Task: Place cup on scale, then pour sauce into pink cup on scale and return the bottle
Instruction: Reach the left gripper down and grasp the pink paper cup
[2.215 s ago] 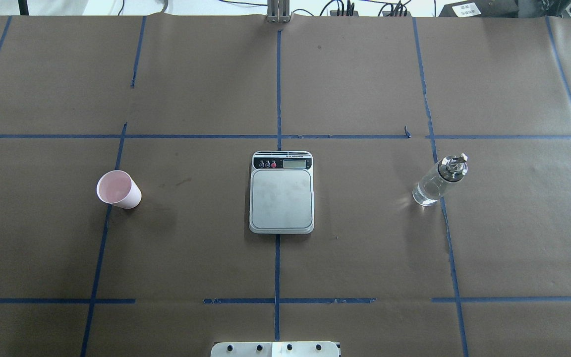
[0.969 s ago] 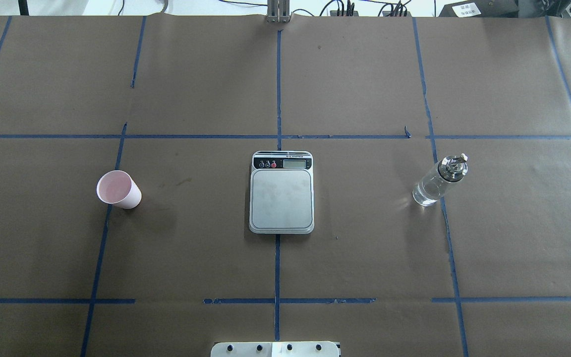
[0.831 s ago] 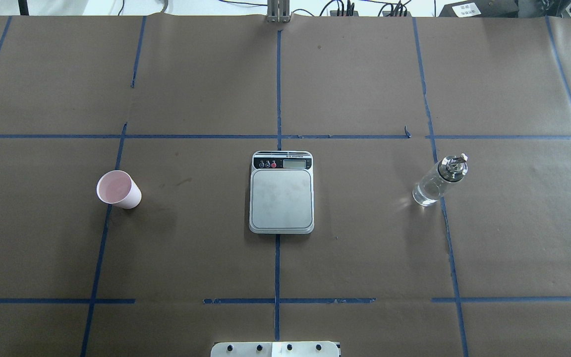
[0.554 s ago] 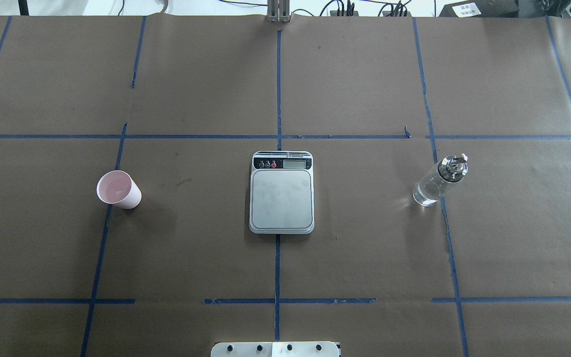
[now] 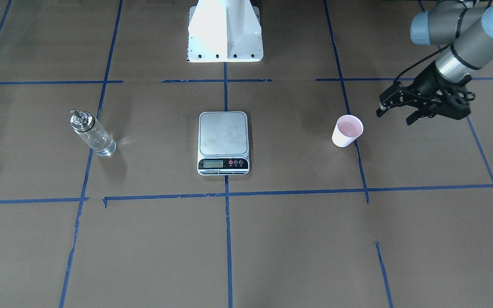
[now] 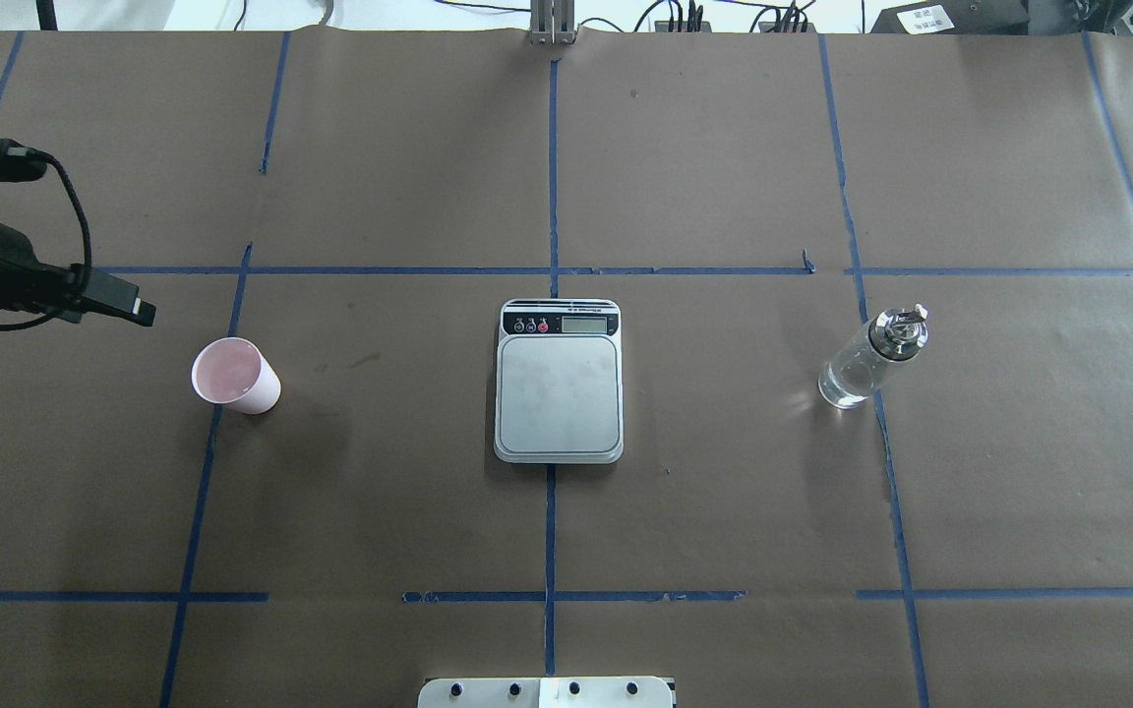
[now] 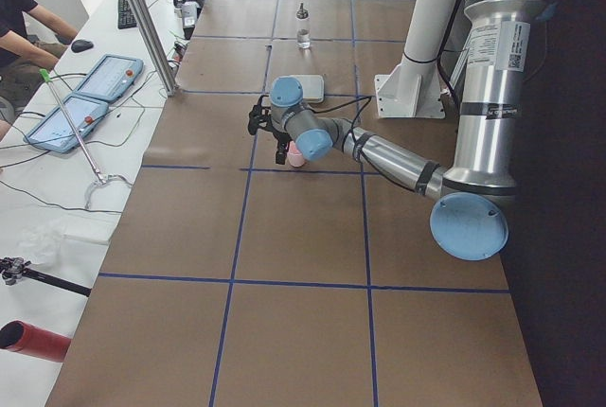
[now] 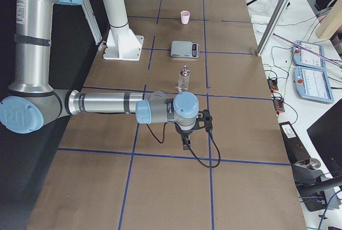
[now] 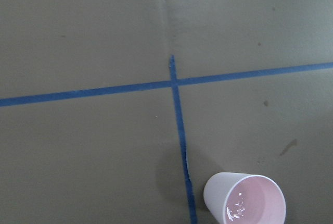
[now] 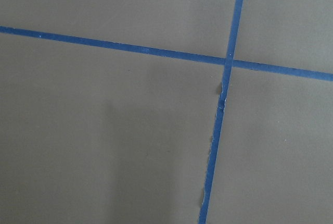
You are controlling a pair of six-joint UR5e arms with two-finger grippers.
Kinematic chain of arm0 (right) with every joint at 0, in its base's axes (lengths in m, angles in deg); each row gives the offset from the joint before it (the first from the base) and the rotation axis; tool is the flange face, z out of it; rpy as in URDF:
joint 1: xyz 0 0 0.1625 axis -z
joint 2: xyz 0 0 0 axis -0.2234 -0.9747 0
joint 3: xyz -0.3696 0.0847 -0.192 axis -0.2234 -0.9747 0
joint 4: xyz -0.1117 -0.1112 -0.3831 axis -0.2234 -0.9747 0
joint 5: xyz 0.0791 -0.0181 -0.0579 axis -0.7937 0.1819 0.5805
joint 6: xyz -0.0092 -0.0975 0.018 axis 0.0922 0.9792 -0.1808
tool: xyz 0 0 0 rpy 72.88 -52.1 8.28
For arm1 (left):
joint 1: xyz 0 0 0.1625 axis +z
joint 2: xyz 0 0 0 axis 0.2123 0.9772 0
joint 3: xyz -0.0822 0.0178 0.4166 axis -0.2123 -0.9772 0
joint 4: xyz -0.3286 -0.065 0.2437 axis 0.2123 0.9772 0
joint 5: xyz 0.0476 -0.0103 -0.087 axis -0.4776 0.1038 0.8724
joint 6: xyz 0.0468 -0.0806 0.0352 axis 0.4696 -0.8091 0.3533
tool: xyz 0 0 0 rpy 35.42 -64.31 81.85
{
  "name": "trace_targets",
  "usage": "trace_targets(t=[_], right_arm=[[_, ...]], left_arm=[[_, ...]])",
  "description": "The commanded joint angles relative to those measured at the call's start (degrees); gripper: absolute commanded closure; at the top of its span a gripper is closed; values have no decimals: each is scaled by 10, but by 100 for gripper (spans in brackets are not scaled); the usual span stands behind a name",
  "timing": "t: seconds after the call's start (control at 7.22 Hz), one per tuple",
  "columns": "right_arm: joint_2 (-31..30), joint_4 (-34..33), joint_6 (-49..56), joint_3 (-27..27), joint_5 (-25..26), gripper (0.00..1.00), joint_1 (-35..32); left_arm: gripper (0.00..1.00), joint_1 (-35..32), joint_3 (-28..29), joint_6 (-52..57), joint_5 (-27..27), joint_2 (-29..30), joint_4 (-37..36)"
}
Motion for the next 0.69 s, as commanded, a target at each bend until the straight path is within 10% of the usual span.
trace_targets(t=[0.0, 0.55], right_arm=[[1, 8, 0, -8, -11, 0, 1], [0, 13, 1, -10, -10, 0, 1]], left_arm=[[9, 31, 27, -62, -25, 16, -2], [9, 45, 51, -87, -28, 49, -38]])
